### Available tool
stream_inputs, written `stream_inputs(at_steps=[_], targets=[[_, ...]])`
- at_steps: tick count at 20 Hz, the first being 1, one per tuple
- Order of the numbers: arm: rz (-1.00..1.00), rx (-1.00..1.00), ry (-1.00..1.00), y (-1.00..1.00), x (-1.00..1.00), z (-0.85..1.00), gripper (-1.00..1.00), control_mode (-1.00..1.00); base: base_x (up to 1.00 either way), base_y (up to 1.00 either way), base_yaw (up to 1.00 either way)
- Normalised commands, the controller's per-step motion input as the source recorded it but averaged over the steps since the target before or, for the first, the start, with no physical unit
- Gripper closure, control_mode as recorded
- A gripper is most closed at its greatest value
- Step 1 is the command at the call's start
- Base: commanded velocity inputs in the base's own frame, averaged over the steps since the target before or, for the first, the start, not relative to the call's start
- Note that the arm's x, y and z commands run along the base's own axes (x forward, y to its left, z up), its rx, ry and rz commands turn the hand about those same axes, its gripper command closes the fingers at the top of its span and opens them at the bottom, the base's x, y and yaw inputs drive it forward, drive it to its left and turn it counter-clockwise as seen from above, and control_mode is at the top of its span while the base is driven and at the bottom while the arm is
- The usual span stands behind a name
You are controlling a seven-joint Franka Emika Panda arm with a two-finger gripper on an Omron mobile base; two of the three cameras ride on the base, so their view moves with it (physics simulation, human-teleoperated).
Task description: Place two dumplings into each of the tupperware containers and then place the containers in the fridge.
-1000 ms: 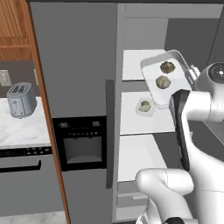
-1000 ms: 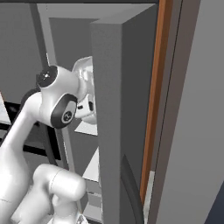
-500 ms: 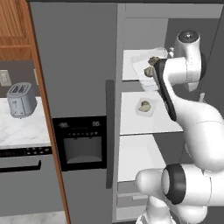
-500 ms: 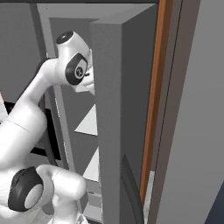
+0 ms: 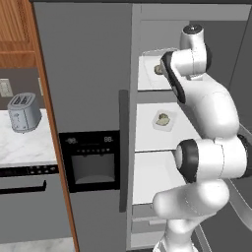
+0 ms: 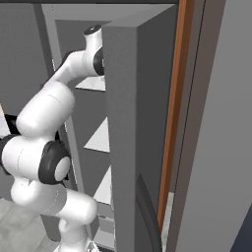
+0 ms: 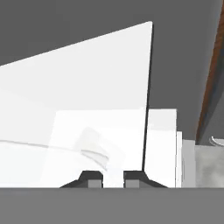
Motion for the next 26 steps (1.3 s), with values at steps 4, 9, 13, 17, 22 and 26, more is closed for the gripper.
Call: stream_inputs(at_steps=[4,9,13,17,22,26], targets=[[-0.09,0.19,0.00,-0.10,0.99,-0.30,1.00,-1.00,0.00,0.00,0.00],[-0.06,0.26,-0.11,-0.13,0.63,-0.22,-1.00,-1.00,0.00,0.00,0.00],[0.00,0.46,-0.36,-0.11,0.12,0.00,-1.00,-1.00,0.00,0.00,0.00],[0.00,0.53,-0.51,-0.11,0.00,0.00,-1.00,-1.00,0.00,0.00,0.00],[0.01,0.33,-0.37,0.00,0.00,0.00,-1.00,-1.00,0.00,0.00,0.00],[0.15,0.12,-0.24,0.20,0.06,0.00,-1.00,-1.00,0.00,0.00,0.00]])
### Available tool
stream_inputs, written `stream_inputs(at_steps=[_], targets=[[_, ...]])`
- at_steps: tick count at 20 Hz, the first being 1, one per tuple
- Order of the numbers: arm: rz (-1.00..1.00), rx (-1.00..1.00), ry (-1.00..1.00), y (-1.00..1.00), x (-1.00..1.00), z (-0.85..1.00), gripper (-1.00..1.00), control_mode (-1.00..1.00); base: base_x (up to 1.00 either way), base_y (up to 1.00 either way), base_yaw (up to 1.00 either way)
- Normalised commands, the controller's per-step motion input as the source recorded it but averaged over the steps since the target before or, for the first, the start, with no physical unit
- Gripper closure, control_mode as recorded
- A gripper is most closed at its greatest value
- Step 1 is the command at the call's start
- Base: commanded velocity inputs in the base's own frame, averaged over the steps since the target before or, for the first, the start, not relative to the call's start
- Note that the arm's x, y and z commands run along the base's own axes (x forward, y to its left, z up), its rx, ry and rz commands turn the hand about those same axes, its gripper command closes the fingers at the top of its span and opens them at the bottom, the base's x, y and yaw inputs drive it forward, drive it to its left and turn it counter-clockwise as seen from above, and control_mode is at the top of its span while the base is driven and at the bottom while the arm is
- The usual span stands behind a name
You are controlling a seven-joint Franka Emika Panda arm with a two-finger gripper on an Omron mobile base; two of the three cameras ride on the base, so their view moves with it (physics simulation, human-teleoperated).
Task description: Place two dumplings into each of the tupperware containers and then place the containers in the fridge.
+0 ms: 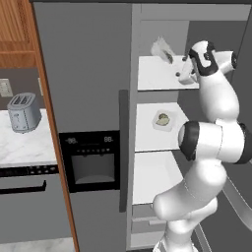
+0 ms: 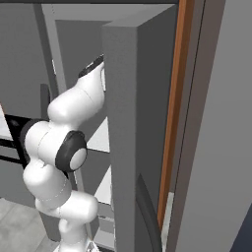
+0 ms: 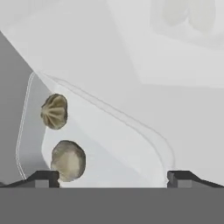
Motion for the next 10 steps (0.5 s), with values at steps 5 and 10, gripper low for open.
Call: stream_inputs(at_steps=[5,10], targets=[[0.14,-0.05,-0.10,0.41,0.14,0.39,-1.00,-1.00,0.00,0.00,0.00],[0.05,-0.33,-0.01,0.06,0.10,0.76,-1.00,-1.00,0.00,0.00,0.00]])
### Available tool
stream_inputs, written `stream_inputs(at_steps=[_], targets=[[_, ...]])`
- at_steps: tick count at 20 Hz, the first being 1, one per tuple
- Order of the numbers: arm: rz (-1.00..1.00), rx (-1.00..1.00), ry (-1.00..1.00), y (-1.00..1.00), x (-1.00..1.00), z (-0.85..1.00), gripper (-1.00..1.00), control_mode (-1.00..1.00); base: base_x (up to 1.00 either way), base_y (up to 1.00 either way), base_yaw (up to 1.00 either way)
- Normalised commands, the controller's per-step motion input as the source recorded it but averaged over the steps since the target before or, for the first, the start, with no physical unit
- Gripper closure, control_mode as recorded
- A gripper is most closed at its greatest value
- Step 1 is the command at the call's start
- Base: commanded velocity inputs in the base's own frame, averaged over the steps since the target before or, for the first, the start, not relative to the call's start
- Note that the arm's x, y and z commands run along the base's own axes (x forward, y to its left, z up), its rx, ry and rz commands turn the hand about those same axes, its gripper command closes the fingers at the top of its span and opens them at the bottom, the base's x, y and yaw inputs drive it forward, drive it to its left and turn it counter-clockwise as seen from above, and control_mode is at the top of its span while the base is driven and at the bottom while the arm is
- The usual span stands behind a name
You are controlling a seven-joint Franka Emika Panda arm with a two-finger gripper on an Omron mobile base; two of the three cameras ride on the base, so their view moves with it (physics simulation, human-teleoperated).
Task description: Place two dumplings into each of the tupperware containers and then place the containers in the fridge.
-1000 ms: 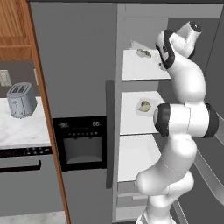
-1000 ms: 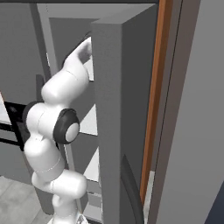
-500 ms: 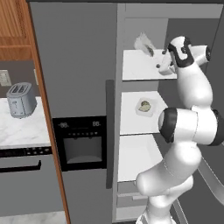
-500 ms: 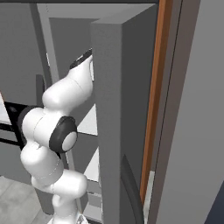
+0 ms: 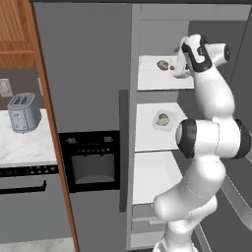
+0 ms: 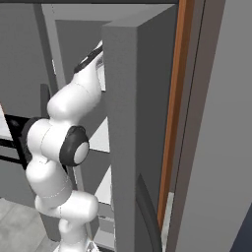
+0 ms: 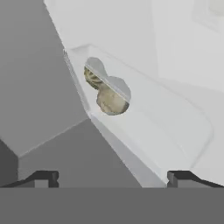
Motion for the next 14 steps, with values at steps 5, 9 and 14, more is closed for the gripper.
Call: stream_inputs(at_steps=[5,9,14], targets=[[0.00,-0.47,-0.22,-0.22,-0.60,0.13,-1.00,-1.00,0.00,0.00,0.00],[0.00,-0.50,-0.66,0.04,-1.00,-0.85,-1.00,-1.00,0.00,0.00,0.00],[-0.02,-0.75,-0.56,0.68,-1.00,-1.00,-1.00,-1.00,0.00,0.00,0.00]])
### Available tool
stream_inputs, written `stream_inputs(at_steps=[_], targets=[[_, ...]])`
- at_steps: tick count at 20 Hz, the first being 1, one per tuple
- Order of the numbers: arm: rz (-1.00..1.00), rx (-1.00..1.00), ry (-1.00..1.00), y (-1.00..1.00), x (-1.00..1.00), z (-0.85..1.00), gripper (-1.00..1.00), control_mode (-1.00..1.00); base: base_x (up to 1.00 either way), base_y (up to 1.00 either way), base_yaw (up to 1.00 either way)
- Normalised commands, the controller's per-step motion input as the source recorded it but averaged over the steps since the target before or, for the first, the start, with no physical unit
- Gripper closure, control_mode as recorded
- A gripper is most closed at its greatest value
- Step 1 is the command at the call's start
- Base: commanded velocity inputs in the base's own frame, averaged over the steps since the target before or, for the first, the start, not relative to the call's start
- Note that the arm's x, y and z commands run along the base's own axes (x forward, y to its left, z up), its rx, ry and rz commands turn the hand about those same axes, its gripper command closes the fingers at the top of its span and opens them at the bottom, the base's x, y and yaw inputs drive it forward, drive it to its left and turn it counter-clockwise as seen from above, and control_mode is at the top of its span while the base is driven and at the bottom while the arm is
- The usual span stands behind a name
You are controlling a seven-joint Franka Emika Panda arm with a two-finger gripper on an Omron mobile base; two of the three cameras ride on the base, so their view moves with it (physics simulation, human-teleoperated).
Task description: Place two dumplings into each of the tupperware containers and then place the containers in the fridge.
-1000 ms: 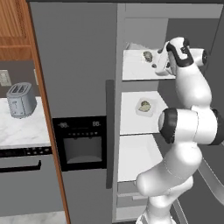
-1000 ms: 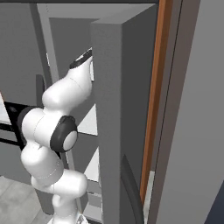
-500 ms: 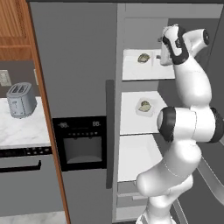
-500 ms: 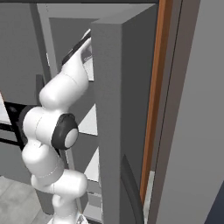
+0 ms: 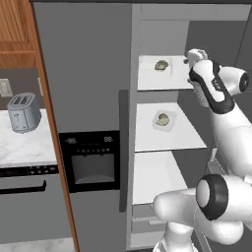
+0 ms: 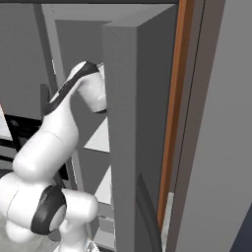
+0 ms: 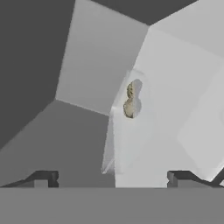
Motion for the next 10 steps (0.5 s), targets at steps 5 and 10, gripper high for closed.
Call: stream_inputs(at_steps=[5,10], targets=[[-0.01,-0.92,-0.19,0.51,-1.00,-0.21,-1.00,-1.00,0.00,0.00,0.00],[0.00,-1.00,0.02,0.08,-1.00,-0.44,-1.00,-1.00,0.00,0.00,0.00]])
